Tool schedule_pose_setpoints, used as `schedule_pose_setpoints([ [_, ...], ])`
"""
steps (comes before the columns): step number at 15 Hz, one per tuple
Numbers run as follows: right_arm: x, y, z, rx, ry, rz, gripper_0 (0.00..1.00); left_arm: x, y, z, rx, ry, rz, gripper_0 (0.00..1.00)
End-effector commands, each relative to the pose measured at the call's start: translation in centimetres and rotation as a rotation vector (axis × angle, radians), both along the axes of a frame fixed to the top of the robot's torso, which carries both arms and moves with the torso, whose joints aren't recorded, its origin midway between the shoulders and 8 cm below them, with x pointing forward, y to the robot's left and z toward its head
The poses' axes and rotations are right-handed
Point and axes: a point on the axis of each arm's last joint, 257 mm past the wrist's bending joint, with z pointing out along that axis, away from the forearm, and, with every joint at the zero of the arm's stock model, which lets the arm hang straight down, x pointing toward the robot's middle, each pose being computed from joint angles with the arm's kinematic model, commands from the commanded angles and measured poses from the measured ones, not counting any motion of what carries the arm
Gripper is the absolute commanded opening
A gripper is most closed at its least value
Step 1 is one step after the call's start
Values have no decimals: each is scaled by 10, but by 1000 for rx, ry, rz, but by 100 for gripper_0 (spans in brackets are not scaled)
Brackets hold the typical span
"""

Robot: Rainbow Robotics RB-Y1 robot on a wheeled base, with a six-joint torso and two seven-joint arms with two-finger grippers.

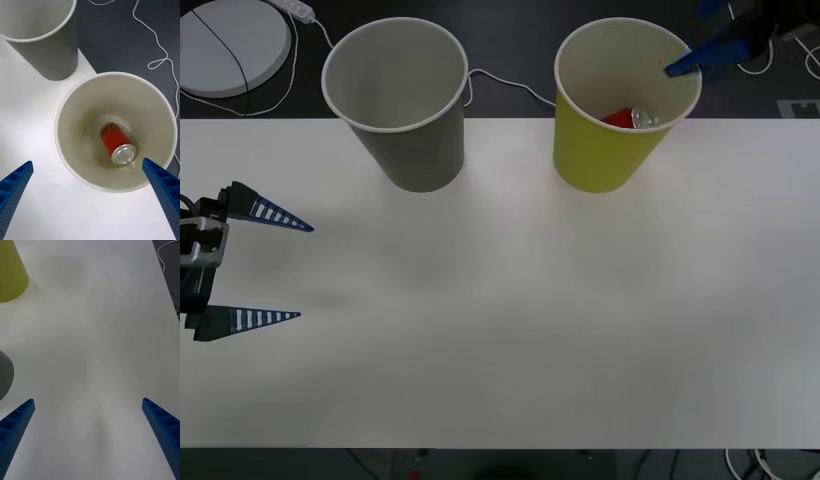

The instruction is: Put the can into the green bin and the plastic bottle into the gray bin

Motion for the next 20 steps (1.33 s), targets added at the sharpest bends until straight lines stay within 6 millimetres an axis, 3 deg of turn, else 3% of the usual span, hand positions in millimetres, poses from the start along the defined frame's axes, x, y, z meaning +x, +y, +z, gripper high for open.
schedule_pose_setpoints([
  [1,-26,-12,-13,13,-38,91,100,0,0,0,0,0,0,100],
  [6,-67,-30,-42,1,-102,202,100,0,0,0,0,0,0,100],
  [13,-124,-47,-117,-17,-53,352,100,0,0,0,0,0,0,100],
  [20,-147,-59,-163,13,-108,426,100,0,0,0,0,0,0,100],
])
